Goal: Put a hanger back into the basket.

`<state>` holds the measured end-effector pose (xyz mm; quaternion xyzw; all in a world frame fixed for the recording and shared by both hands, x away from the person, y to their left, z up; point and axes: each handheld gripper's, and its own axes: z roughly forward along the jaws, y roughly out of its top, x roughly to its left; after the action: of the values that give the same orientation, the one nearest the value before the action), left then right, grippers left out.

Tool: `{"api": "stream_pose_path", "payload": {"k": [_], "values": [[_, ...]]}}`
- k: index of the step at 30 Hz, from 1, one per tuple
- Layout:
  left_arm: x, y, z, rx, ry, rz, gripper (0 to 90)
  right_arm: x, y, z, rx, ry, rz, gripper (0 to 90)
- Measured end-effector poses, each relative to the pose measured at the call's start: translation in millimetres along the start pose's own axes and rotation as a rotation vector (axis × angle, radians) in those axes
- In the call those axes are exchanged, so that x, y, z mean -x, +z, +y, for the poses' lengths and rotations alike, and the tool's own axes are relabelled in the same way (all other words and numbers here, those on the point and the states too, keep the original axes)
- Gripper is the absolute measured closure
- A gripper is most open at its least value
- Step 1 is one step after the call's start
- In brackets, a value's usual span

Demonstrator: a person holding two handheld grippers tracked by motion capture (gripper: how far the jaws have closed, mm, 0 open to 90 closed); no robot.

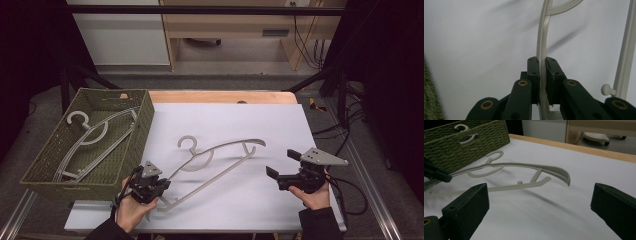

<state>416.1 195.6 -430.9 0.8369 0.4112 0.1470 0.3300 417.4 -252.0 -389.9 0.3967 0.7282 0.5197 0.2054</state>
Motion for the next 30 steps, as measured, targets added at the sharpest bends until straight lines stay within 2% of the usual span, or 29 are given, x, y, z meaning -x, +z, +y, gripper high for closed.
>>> {"api": "stream_pose_path", "payload": {"k": [4, 11, 12, 16, 17, 25, 28, 30], "values": [[1.9, -9.3, 4.2, 0.023, 0.021, 0.037, 82.6, 0.3, -1.0, 0.2, 0.001, 0.000, 0.004, 2.2], [0.8, -22.7, 10.4, 0.035, 0.033, 0.039, 82.6, 1.6, -2.6, 0.4, 0.007, 0.004, -0.004, 2.1], [0.9, -26.5, 11.9, 0.058, 0.027, 0.037, 82.5, 1.6, -3.0, 0.5, 0.008, 0.008, -0.004, 2.1], [-0.7, -41.0, 17.5, 0.085, 0.030, 0.037, 82.5, 2.6, -3.9, 0.2, 0.010, 0.005, -0.011, 2.0], [-2.1, -44.9, 19.1, 0.088, 0.036, 0.039, 82.5, 3.0, -4.4, 0.1, 0.007, 0.000, -0.010, 2.0], [-16.0, -72.7, 32.3, 0.155, 0.008, 0.064, 82.5, 4.3, -5.9, -0.3, 0.010, 0.004, -0.017, 1.4], [-21.3, -83.5, 39.6, 0.160, 0.025, 0.085, 82.6, 4.2, -6.1, 0.0, 0.017, 0.009, -0.018, 1.4], [-24.0, -89.1, 44.5, 0.176, 0.021, 0.104, 82.5, 4.3, -6.4, 0.0, 0.016, 0.008, -0.019, 1.4]]}}
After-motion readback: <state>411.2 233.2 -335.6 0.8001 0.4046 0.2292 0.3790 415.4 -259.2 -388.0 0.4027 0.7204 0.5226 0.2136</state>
